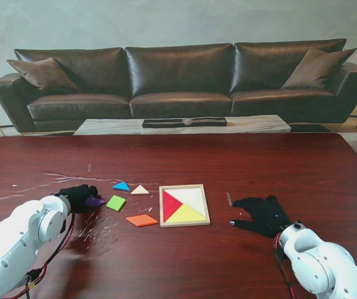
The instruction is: Assemble the tangram pieces into a square
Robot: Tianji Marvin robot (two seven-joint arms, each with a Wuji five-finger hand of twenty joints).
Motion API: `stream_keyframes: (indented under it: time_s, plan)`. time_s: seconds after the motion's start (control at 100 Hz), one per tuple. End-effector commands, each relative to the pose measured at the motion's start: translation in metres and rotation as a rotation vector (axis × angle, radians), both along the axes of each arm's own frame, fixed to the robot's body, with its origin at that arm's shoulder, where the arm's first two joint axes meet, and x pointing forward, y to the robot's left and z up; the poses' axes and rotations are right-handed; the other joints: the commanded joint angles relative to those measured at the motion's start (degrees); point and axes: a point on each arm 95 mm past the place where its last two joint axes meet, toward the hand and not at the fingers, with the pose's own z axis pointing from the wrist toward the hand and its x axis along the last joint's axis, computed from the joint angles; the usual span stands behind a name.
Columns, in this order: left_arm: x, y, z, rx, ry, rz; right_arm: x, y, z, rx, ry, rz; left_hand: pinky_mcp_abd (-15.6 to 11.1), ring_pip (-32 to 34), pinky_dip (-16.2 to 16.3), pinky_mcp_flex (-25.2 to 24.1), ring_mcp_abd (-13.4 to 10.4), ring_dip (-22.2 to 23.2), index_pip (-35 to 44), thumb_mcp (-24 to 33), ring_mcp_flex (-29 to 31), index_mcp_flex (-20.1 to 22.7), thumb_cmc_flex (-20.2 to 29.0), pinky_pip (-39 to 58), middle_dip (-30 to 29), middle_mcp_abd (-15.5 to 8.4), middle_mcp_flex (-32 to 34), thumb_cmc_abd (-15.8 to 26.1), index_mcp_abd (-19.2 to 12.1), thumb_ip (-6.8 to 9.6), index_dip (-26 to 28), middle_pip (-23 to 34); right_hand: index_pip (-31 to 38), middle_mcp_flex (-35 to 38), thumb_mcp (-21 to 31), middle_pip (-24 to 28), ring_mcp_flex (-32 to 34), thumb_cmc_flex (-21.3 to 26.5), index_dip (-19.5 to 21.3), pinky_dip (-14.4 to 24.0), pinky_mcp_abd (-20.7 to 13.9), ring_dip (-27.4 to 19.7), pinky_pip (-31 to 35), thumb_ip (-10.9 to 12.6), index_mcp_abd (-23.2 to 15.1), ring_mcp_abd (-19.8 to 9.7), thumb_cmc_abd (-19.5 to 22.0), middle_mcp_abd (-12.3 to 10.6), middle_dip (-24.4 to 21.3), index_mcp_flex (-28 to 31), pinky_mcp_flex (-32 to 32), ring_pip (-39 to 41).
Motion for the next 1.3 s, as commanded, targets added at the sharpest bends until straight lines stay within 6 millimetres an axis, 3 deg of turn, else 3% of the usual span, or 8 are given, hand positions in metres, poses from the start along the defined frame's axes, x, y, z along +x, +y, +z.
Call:
stream_keyframes:
  time_s: [0.0, 0.14, 0.29, 0.56, 0.75, 0.93, 1.06, 1.29]
  plan:
    - [-0.023, 0.012, -0.041, 0.026, 0.114, 0.026, -0.002, 0.001, -0.001, -0.007, 0.003, 0.004, -1.1, 4.7, 4.4, 1.6, -2.4, 2.7, 12.8, -2.5, 1.3, 2.1, 6.1, 2.8, 2.6, -0.1, -0.3, -3.2, -1.4, -0.27, 6.5, 3.1, 0.2, 1.3, 0.2, -0.5, 0.8, -1.1, -0.4, -0.9, 1.2, -0.3, 0.2, 1.5, -1.2, 0.0, 1.2, -0.3, -0.2, -0.6, -0.6, 0.1]
    - [-0.023, 0.011, -0.045, 0.021, 0.115, 0.031, -0.002, 0.000, -0.001, -0.012, 0.002, 0.002, -2.4, 12.2, 10.6, 3.8, -6.1, 4.1, 22.6, -2.3, 2.2, -0.8, 6.5, 6.0, 10.3, -1.7, 1.7, -3.2, -2.7, -0.10, 10.8, 7.7, 0.2, 1.4, 0.3, -0.6, 0.9, -1.0, -0.4, -0.9, 1.2, -0.3, 0.2, 1.5, -1.3, 0.1, 1.2, -0.3, -0.3, -0.6, -0.7, 0.1]
    - [-0.023, 0.011, -0.048, 0.022, 0.113, 0.034, -0.003, -0.001, -0.001, -0.013, 0.004, 0.001, -2.8, 17.7, 13.3, 5.3, -9.0, 4.4, 28.3, -2.6, 3.7, -1.3, 7.6, 8.3, 16.9, -3.3, 5.3, -3.6, -4.1, -0.17, 17.4, 11.0, 0.2, 1.4, 0.3, -0.7, 1.0, -0.9, -0.5, -0.9, 1.2, -0.3, 0.2, 1.6, -1.3, 0.2, 1.2, -0.4, -0.3, -0.6, -0.7, 0.0]
    - [-0.023, 0.009, -0.051, 0.038, 0.112, 0.050, -0.003, -0.002, 0.000, -0.015, 0.006, 0.001, -1.5, 23.5, 15.7, 7.9, -10.3, 5.7, 30.6, -5.8, 6.4, 1.2, 11.8, 12.9, 26.3, -6.2, 11.6, -4.5, -6.3, 0.44, 37.9, 14.0, 0.2, 1.5, 0.3, -0.8, 1.4, -0.8, -0.5, -0.8, 1.3, -0.2, 0.1, 1.6, -1.5, 0.4, 1.3, -0.6, -0.3, -0.6, -0.7, 0.0]
    - [-0.021, 0.008, -0.055, 0.023, 0.071, 0.056, -0.004, -0.002, 0.000, -0.018, 0.006, -0.001, -0.2, 27.3, 17.0, 11.9, -10.0, 7.7, 32.5, -6.6, 11.3, 8.3, 14.5, 18.2, 28.9, -9.5, 18.7, -5.1, -8.8, 1.05, 52.0, 18.6, 0.2, 1.6, 0.2, -0.7, 1.6, -0.9, -0.5, -0.8, 1.4, -0.1, 0.1, 1.5, -1.6, 0.6, 1.3, -0.7, -0.3, -0.6, -0.8, 0.0]
    - [-0.020, 0.009, -0.056, 0.014, 0.049, 0.052, -0.005, -0.003, 0.000, -0.021, 0.006, -0.003, 0.4, 28.2, 17.4, 12.7, -9.4, 8.3, 32.6, -5.9, 12.4, 9.9, 14.7, 19.3, 28.2, -10.3, 19.9, -4.3, -9.7, 0.70, 54.7, 19.5, 0.1, 1.6, 0.2, -0.8, 1.7, -0.9, -0.5, -0.8, 1.3, -0.1, 0.0, 1.6, -1.6, 0.7, 1.3, -0.9, -0.3, -0.7, -0.8, -0.1]
    - [-0.019, 0.008, -0.053, 0.012, 0.020, 0.054, -0.005, -0.003, 0.000, -0.023, 0.008, -0.004, 0.6, 25.8, 17.0, 11.4, -9.3, 10.6, 32.2, -12.1, 11.4, 7.9, 17.9, 17.2, 27.7, -10.3, 18.2, -0.3, -9.8, 1.23, 55.2, 18.1, 0.1, 1.5, 0.3, -0.8, 1.7, -0.8, -0.6, -0.8, 1.3, -0.1, 0.0, 1.6, -1.6, 0.7, 1.4, -0.9, -0.3, -0.8, -0.8, -0.1]
    - [-0.013, 0.005, -0.027, 0.032, -0.073, 0.031, -0.005, -0.002, -0.001, -0.024, 0.015, -0.006, 1.2, 24.6, 16.8, 10.3, -8.9, 11.8, 32.1, -15.3, 10.2, 6.3, 20.3, 16.1, 28.0, -9.8, 16.9, 1.8, -9.1, 1.72, 55.8, 17.4, 0.0, 1.4, 0.2, -0.8, 1.5, -0.8, -0.6, -0.8, 1.4, -0.1, -0.1, 1.5, -1.6, 0.9, 1.5, -0.9, -0.3, -1.0, -0.9, -0.2]
